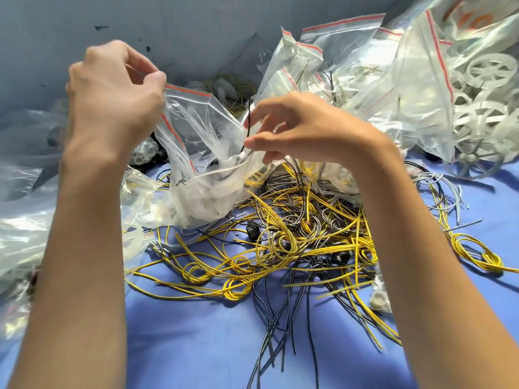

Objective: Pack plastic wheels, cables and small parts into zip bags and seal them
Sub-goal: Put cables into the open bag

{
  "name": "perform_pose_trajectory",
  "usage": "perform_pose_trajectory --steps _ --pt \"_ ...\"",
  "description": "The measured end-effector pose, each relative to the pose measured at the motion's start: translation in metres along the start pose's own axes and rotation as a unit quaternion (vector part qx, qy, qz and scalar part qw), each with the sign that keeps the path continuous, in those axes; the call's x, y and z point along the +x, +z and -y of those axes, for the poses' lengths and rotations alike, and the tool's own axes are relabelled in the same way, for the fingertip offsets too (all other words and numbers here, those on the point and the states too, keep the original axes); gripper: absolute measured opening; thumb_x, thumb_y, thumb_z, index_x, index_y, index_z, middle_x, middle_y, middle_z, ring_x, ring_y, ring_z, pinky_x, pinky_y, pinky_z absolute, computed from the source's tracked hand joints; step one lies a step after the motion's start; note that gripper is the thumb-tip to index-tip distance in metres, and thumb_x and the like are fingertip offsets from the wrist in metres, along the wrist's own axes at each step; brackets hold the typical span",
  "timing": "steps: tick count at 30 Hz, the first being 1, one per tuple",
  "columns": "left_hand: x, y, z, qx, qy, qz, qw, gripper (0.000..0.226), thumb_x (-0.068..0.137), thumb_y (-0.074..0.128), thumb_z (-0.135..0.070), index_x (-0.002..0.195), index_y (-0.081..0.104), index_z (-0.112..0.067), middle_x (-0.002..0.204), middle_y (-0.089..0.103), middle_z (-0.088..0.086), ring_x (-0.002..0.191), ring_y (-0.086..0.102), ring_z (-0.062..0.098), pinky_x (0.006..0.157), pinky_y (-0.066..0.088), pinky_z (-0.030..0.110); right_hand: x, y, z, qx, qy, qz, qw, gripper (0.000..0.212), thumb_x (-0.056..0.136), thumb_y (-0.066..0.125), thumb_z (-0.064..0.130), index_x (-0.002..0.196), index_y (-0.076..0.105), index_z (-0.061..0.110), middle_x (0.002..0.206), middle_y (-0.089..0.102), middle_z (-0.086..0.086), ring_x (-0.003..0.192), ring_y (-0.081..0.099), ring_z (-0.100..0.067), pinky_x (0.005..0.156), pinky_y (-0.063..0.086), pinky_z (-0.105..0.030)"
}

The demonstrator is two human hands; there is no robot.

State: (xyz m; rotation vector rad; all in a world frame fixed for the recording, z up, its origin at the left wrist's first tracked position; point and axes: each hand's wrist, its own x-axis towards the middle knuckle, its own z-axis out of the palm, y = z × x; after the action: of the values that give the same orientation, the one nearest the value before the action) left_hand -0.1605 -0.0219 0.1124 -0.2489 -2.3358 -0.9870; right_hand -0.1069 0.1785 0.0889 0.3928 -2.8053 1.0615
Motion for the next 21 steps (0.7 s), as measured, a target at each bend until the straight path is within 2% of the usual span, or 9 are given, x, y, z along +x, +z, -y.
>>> perform_pose_trajectory --steps 3,7,11,13,15,16,19,21 --pt "-0.002 0.004 -0.006 0.010 0.014 0.003 1.000 0.012 0.081 0.054 -0.035 0.088 0.062 -0.028 0.081 0.063 0.000 0.084 0.061 0.019 0.081 0.045 0.027 0.000 0.002 0.004 0.002 -0.024 -0.018 1.000 0.020 0.090 0.064 0.030 0.096 0.067 0.012 0.076 0.073 -0.002 0.070 0.070 -0.012 0.073 0.057 -0.039" --pt "-0.007 0.009 -0.015 0.003 0.035 0.024 0.999 0.012 0.082 0.055 -0.034 0.088 0.062 -0.028 0.083 0.065 0.001 0.090 0.063 0.024 0.087 0.050 0.033 0.002 0.006 0.006 -0.011 -0.041 -0.032 0.999 0.019 0.090 0.063 0.029 0.098 0.068 0.013 0.076 0.073 -0.002 0.064 0.069 -0.003 0.069 0.057 -0.027" --pt "-0.011 0.012 -0.021 0.001 0.051 0.035 0.998 0.012 0.082 0.055 -0.033 0.089 0.062 -0.027 0.082 0.065 0.000 0.090 0.063 0.024 0.086 0.049 0.032 0.003 0.004 0.007 -0.039 -0.061 -0.053 0.996 0.014 0.089 0.062 0.023 0.090 0.073 0.014 0.069 0.068 0.003 0.056 0.064 0.004 0.052 0.046 -0.009" --pt "-0.012 0.013 -0.024 -0.002 0.054 0.041 0.998 0.010 0.083 0.056 -0.033 0.088 0.062 -0.026 0.081 0.065 0.000 0.087 0.063 0.022 0.085 0.049 0.030 0.001 0.003 0.008 -0.069 -0.044 -0.025 0.996 0.015 0.088 0.061 0.023 0.087 0.074 0.016 0.070 0.070 0.001 0.056 0.065 0.004 0.055 0.050 -0.014" --pt "-0.014 0.014 -0.027 -0.006 0.059 0.049 0.997 0.010 0.083 0.057 -0.032 0.087 0.063 -0.025 0.080 0.066 0.000 0.085 0.063 0.021 0.085 0.051 0.031 0.000 0.004 0.010 -0.123 -0.006 0.037 0.992 0.017 0.089 0.059 0.027 0.086 0.073 0.018 0.076 0.072 0.000 0.060 0.067 0.001 0.061 0.053 -0.018" --pt "-0.015 0.014 -0.028 -0.007 0.062 0.053 0.997 0.010 0.082 0.058 -0.032 0.086 0.063 -0.025 0.079 0.066 0.000 0.084 0.063 0.022 0.085 0.051 0.033 0.000 0.005 0.010 -0.149 0.013 0.068 0.986 0.019 0.090 0.058 0.031 0.082 0.070 0.019 0.072 0.072 0.003 0.061 0.068 0.000 0.058 0.051 -0.017" --pt "-0.019 0.017 -0.033 -0.011 0.074 0.071 0.995 0.010 0.081 0.059 -0.033 0.085 0.063 -0.024 0.078 0.066 0.000 0.082 0.063 0.022 0.084 0.051 0.033 0.002 0.009 0.010 -0.162 0.060 0.133 0.976 0.028 0.091 0.057 0.035 0.070 0.062 0.019 0.043 0.058 0.018 0.051 0.061 0.004 0.038 0.035 -0.009" --pt "-0.022 0.020 -0.038 -0.011 0.086 0.078 0.993 0.009 0.082 0.059 -0.032 0.083 0.063 -0.025 0.073 0.063 -0.005 0.076 0.059 0.020 0.080 0.050 0.031 0.002 0.012 0.010 -0.181 0.073 0.171 0.966 0.029 0.089 0.058 0.033 0.064 0.060 0.020 0.037 0.053 0.013 0.039 0.051 0.004 0.033 0.029 -0.008"
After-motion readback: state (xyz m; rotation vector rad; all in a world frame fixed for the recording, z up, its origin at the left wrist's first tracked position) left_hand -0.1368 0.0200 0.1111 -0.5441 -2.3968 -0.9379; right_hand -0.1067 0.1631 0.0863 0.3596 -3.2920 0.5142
